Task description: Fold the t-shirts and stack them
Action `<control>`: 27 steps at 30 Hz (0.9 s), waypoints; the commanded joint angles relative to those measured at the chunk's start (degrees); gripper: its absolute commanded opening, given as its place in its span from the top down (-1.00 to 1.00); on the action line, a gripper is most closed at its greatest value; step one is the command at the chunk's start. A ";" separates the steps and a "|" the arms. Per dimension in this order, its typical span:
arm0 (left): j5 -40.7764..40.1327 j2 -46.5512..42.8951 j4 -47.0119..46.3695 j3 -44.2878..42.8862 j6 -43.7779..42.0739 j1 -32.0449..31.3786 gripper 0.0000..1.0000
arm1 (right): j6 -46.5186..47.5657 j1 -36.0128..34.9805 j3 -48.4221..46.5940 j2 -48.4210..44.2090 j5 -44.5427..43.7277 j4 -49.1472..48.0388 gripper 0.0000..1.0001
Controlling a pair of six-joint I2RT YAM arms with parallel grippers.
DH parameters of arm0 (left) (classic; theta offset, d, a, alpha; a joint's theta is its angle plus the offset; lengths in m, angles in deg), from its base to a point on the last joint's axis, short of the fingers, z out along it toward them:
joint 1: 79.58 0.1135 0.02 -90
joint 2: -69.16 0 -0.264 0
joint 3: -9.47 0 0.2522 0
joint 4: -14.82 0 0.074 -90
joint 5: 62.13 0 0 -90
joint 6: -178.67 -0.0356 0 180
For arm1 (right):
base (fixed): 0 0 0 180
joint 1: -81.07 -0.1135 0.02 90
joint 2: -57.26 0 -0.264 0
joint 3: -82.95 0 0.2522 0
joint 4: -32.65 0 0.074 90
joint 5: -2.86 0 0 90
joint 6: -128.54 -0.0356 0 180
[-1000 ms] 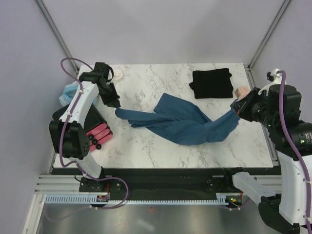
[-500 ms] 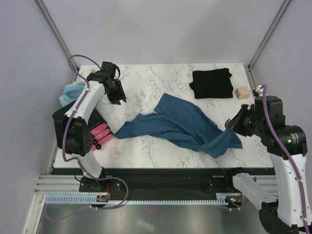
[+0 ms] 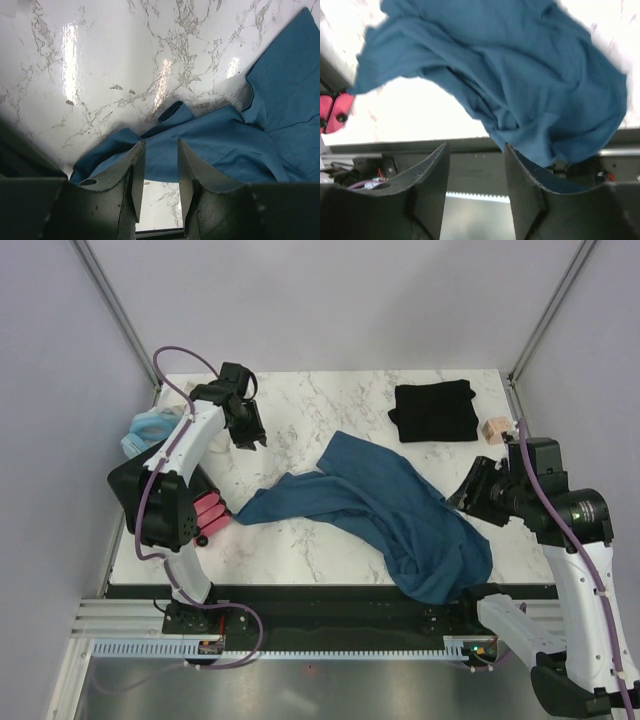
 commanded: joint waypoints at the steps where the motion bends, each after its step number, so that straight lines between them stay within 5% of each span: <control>1: -0.77 -0.23 -1.02 -3.21 -1.18 -0.23 0.23 | 2.71 0.14 -6.32 1.77 -4.40 -5.92 -0.14; 11: -1.39 -2.51 -1.02 -2.07 -1.88 -0.32 0.24 | 9.21 0.14 3.06 11.61 -6.86 -21.82 -0.09; 17: -4.72 -5.14 -2.43 2.32 -2.41 -0.41 0.24 | 15.10 0.14 5.18 24.96 -8.19 -32.98 -0.03; 27: -3.41 -5.85 -3.40 4.96 -2.06 -0.41 0.24 | 18.62 -3.28 -11.14 51.74 1.48 -45.65 -0.01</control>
